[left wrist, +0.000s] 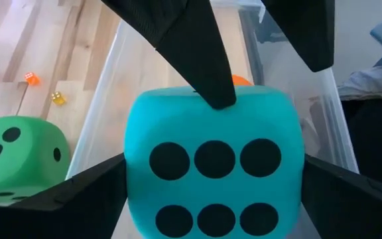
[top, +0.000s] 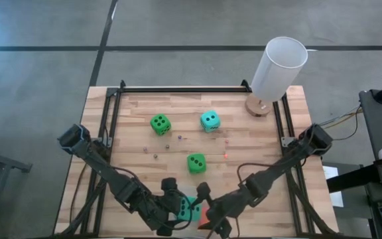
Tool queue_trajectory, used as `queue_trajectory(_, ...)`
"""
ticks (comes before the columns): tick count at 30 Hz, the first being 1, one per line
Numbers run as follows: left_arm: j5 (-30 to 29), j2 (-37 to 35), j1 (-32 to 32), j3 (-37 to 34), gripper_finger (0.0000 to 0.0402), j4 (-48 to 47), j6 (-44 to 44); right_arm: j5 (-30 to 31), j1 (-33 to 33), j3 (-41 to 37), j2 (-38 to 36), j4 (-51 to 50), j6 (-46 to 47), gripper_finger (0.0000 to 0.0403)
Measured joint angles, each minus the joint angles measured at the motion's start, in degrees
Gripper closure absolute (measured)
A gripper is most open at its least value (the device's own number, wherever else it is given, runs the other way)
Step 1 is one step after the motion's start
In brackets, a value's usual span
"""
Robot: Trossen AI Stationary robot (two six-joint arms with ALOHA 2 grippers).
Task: Pick & Place Dice
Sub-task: Put the bottom large blue dice into the transparent bin
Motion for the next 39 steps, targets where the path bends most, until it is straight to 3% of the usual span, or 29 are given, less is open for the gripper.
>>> queue_trajectory(14,-0.4,0.0,0.0,0.0,0.0003,0.6,0.0,-2.8,0.0,-0.3,-0.5,-4.1,3.9,0.0037)
queue_trajectory(39,-0.4,-0.1,1.2,-1.8,0.0005,7.6,0.2,-2.9,-0.8,1.1,-0.3,-3.7,2.5,0.0037)
